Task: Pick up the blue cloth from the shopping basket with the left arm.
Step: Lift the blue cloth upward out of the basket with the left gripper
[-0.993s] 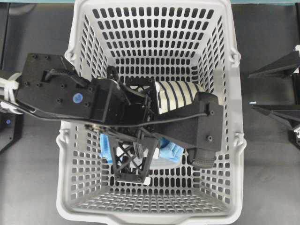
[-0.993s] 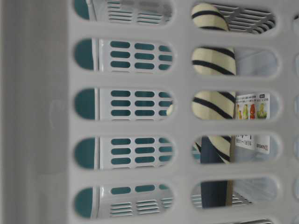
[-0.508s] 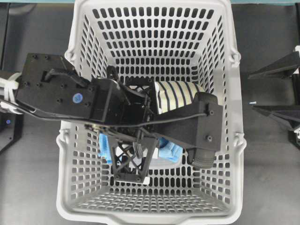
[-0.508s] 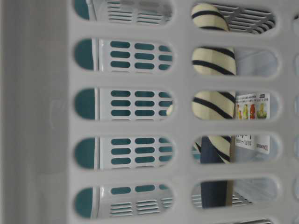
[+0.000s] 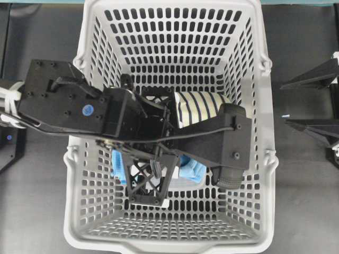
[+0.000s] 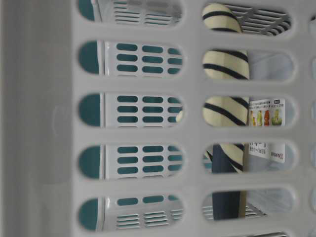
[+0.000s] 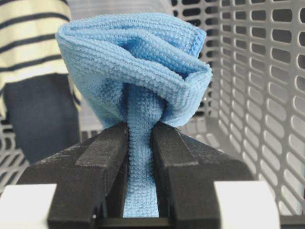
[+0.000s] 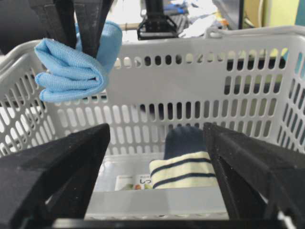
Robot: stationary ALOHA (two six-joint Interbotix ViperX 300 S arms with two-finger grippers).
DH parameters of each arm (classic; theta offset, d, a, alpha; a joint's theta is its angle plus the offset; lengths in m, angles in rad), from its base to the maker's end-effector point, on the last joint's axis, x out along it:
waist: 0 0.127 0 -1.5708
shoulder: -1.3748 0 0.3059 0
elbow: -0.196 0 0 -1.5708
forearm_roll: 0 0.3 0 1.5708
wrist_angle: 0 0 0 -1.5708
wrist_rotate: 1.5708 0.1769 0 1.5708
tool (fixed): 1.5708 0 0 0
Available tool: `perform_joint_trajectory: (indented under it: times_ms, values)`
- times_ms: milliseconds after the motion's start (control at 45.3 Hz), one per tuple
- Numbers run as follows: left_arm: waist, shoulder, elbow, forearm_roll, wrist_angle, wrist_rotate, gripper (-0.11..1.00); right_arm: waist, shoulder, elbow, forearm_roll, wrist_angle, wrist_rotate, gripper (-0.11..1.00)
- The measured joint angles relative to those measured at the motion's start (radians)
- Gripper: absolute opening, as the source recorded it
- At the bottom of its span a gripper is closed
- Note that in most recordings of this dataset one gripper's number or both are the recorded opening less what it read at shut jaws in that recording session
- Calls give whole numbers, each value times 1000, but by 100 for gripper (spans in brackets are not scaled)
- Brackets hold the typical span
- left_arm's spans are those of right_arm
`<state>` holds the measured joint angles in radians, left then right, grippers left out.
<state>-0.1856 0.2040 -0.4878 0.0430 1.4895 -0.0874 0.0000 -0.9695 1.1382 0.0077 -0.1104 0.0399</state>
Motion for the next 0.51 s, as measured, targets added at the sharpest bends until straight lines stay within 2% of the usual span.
perform_joint_trajectory:
  times_ms: [508]
  values:
    - [2, 3, 0, 0, -2, -2, 13, 0, -9, 6, 0, -2, 0, 76]
